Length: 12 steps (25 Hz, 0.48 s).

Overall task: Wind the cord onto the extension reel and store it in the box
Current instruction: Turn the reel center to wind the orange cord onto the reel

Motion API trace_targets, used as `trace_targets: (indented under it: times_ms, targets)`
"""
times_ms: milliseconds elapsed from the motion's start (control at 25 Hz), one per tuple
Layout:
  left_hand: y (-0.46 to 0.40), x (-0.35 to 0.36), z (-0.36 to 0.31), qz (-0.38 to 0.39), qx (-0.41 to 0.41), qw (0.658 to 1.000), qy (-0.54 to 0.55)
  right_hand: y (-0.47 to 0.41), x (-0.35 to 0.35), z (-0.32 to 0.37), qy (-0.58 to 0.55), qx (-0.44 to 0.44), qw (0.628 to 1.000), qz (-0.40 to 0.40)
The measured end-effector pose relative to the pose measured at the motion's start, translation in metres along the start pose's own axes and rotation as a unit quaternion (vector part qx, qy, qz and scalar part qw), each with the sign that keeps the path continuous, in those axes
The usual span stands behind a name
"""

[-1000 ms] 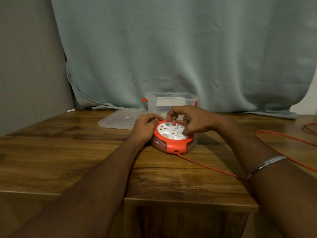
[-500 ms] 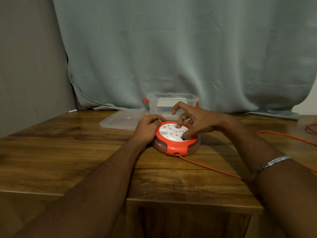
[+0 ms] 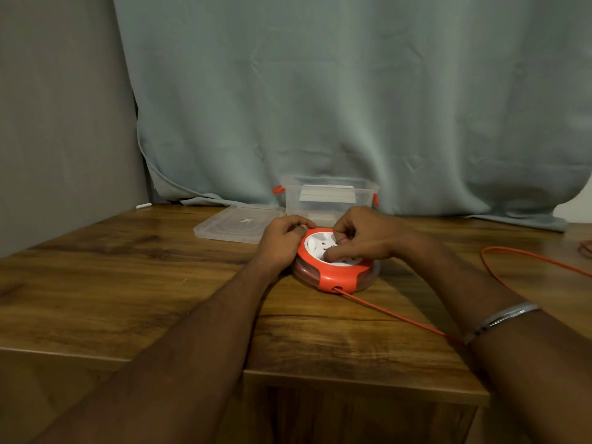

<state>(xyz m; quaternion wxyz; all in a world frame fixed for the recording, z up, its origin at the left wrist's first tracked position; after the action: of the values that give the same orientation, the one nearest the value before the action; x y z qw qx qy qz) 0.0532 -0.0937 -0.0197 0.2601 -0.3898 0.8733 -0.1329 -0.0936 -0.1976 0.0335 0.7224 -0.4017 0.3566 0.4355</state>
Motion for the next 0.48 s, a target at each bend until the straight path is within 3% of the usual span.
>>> trace_targets:
  times_ms: [200,320,480]
  targets:
    - [0.000,0.001,-0.001,0.010,-0.002,1.000,0.004,-0.001,0.001,0.006,-0.010,-0.029,0.999,-0.027]
    - [0.001,0.000,-0.002,0.013,-0.008,1.000,0.015,0.001,-0.009,0.005,-0.089,-0.067,0.994,-0.001]
    - [0.003,0.000,-0.004,0.023,-0.018,1.000,0.006,0.003,-0.011,-0.007,-0.099,-0.013,0.993,0.061]
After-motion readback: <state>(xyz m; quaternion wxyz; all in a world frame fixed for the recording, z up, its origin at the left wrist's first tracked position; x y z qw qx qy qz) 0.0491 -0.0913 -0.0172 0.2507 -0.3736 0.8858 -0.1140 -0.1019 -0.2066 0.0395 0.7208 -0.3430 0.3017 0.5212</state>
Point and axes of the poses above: each hand's wrist, its own y-axis away from the middle knuckle, its own x-axis out of the palm, z = x × y, the point moved 3 cm from there along -y, towards the middle knuckle, and after that the axes turned 10 degrees about -y, right-handed, at the moved point
